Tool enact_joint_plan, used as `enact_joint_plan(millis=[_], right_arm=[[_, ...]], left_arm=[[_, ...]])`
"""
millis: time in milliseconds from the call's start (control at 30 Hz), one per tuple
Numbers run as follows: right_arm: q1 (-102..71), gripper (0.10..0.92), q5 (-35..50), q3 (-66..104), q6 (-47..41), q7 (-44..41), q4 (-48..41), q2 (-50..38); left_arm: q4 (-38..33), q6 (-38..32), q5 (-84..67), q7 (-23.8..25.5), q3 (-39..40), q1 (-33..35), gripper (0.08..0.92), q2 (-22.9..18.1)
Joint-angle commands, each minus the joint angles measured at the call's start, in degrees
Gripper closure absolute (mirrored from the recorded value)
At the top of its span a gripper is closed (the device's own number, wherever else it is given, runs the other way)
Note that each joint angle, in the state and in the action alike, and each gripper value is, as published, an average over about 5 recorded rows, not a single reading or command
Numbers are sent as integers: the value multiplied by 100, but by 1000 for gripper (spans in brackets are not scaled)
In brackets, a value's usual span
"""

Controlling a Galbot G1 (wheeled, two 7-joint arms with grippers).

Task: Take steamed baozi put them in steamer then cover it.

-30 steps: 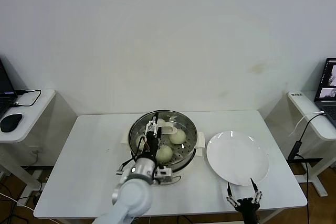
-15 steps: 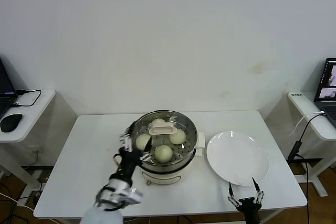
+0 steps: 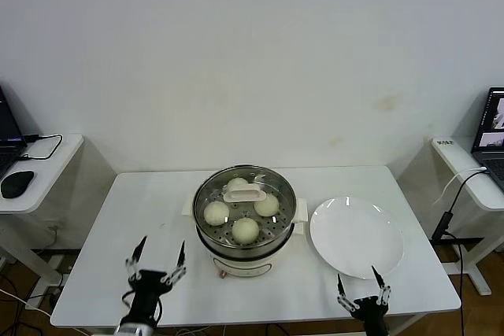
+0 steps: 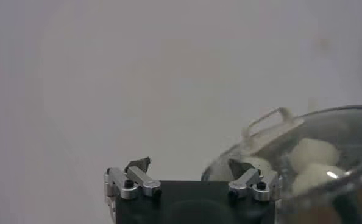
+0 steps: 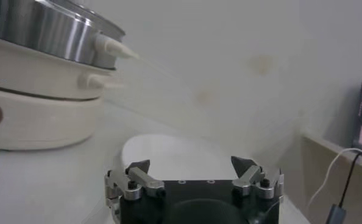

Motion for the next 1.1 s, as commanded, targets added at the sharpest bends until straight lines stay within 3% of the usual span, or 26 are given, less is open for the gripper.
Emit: enact_joint_plan(millis=[33, 267, 733, 1100], right_arm=[[-34, 203, 344, -222, -4, -267, 102, -180], [-89, 203, 619, -434, -221, -354, 226, -351], [-349, 203, 1023, -584, -997, -711, 714, -518], [-387, 203, 956, -527, -990, -645, 766, -505]], left_arm=[[430, -641, -1204, -212, -305, 787, 177, -216], [788, -986, -1118, -22, -275, 578, 177, -325], [754, -926, -976, 73, -199, 649, 177, -382], [740, -867, -977, 154, -215, 743, 177, -347]])
